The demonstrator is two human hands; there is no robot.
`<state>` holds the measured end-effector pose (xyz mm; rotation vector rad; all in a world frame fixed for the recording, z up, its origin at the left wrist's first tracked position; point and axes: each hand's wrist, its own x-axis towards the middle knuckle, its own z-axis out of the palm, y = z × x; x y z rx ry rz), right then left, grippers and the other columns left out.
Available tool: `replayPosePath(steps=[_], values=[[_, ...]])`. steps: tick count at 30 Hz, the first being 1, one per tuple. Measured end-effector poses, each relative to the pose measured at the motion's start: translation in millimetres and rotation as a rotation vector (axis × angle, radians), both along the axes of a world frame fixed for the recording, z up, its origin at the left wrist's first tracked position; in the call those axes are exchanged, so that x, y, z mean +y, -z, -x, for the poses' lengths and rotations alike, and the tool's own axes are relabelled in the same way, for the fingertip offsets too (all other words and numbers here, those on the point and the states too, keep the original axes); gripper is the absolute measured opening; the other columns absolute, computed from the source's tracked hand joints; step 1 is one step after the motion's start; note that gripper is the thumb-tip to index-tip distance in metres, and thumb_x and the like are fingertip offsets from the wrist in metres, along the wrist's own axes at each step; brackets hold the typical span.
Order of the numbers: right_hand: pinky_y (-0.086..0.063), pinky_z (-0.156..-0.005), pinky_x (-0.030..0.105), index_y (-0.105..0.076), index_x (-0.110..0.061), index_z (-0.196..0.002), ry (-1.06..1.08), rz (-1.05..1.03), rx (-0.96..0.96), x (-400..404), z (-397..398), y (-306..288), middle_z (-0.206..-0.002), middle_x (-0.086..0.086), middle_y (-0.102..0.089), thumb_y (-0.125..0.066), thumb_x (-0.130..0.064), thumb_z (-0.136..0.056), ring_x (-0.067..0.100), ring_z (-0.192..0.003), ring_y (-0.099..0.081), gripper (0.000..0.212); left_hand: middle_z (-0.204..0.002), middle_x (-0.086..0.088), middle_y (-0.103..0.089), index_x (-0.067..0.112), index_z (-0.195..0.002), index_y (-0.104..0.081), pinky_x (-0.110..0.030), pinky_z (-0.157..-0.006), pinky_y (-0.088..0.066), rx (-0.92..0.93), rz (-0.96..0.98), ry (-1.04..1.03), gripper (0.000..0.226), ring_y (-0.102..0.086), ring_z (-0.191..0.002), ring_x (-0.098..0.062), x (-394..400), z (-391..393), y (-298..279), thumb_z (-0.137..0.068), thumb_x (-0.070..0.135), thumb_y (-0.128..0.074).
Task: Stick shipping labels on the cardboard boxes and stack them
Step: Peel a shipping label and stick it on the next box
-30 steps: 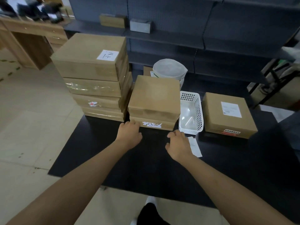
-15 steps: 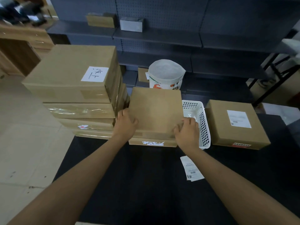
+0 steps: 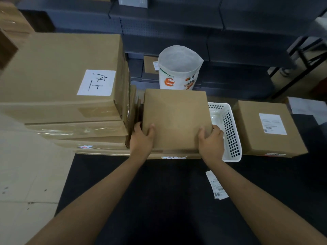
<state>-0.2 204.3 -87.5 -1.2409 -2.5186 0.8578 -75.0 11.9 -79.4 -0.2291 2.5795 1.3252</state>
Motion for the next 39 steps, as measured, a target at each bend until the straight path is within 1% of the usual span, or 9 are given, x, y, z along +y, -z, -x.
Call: replayPosePath(steps=[6,10,16,18,22,25,28,32,39], values=[[-0.047,-0.083,0.039,-0.049,-0.010,-0.127,0.010,0.052,0.074,0.8,-4.8,-3.6,-0.122,0.008,-0.052,-0.047,-0.049,-0.093,0.025,-0.103,-0.055,0.052,-0.128,-0.013,-0.057,0.011,-0.141,-0.038,-0.041,-0.098,-0.045,0.000,-0.022,-0.018,0.065,-0.054,-0.117,-0.032,0.3,-0.8,-0.8,-0.092,0.051,-0.051],[-0.048,-0.084,0.037,-0.053,-0.010,-0.122,0.034,0.058,0.136,-2.0,-24.8,-4.8,-0.117,0.006,-0.056,-0.049,-0.049,-0.093,0.023,-0.102,-0.056,0.049,-0.123,-0.010,-0.060,0.010,-0.137,-0.043,-0.039,-0.095,-0.047,0.051,-0.036,0.024,0.059,-0.056,-0.113,-0.029,-4.8,-16.9,-4.6,-0.093,0.049,-0.051],[-0.045,-0.089,0.037,-0.047,-0.010,-0.130,0.025,0.068,0.181,-11.5,-78.2,-15.9,-0.127,0.005,-0.052,-0.048,-0.048,-0.094,0.022,-0.112,-0.052,0.053,-0.125,-0.004,-0.057,0.011,-0.138,-0.042,-0.028,-0.087,-0.046,0.102,-0.122,0.073,0.059,-0.055,-0.111,-0.020,-17.0,-63.9,-15.8,-0.093,0.048,-0.051],[-0.044,-0.090,0.037,-0.044,-0.010,-0.133,0.018,0.071,0.189,-15.0,-101.8,-18.4,-0.131,0.005,-0.050,-0.048,-0.049,-0.094,0.022,-0.115,-0.051,0.055,-0.125,-0.005,-0.057,0.011,-0.139,-0.042,-0.029,-0.088,-0.046,0.106,-0.123,0.070,0.060,-0.055,-0.111,-0.021,-20.7,-85.4,-18.7,-0.093,0.049,-0.052],[-0.043,-0.093,0.037,-0.042,-0.008,-0.136,-0.004,0.061,0.184,-25.1,-153.4,-24.8,-0.135,0.007,-0.048,-0.046,-0.047,-0.095,0.025,-0.119,-0.051,0.056,-0.120,0.001,-0.059,0.014,-0.136,-0.046,-0.027,-0.086,-0.046,0.145,-0.122,0.037,0.058,-0.057,-0.106,-0.016,-29.6,-140.5,-24.6,-0.092,0.050,-0.053],[-0.043,-0.094,0.041,-0.042,-0.009,-0.135,-0.020,0.030,0.154,-34.5,-188.7,-23.2,-0.133,0.009,-0.049,-0.046,-0.047,-0.095,0.026,-0.119,-0.050,0.056,-0.119,0.003,-0.058,0.014,-0.137,-0.045,-0.023,-0.083,-0.042,0.130,-0.116,0.037,0.057,-0.052,-0.100,-0.009,-41.1,-177.4,-21.0,-0.093,0.048,-0.052],[-0.045,-0.092,0.043,-0.046,-0.008,-0.131,-0.050,0.015,0.148,-45.8,-215.1,-15.4,-0.128,0.010,-0.051,-0.048,-0.045,-0.094,0.029,-0.115,-0.052,0.052,-0.121,0.000,-0.059,0.014,-0.138,-0.043,-0.025,-0.082,-0.044,0.128,-0.092,0.049,0.056,-0.054,-0.099,-0.010,-56.0,-207.6,-13.0,-0.094,0.047,-0.051],[-0.047,-0.089,0.042,-0.045,-0.008,-0.131,-0.071,0.067,0.105,-61.6,-239.1,2.4,-0.130,0.009,-0.050,-0.048,-0.045,-0.094,0.029,-0.113,-0.053,0.052,-0.117,0.005,-0.056,0.015,-0.136,-0.042,-0.026,-0.082,-0.044,0.111,-0.059,0.070,0.052,-0.053,-0.099,-0.010,-75.0,-234.7,1.2,-0.095,0.045,-0.050],[-0.044,-0.099,0.044,-0.040,-0.004,-0.135,-0.095,0.160,0.039,-83.8,-256.4,41.5,-0.134,0.015,-0.045,-0.049,-0.041,-0.096,0.031,-0.119,-0.049,0.055,-0.123,-0.001,-0.057,0.014,-0.137,-0.041,-0.033,-0.089,-0.049,0.010,-0.011,0.107,0.055,-0.057,-0.107,-0.018,-96.5,-247.1,43.3,-0.094,0.048,-0.048]])
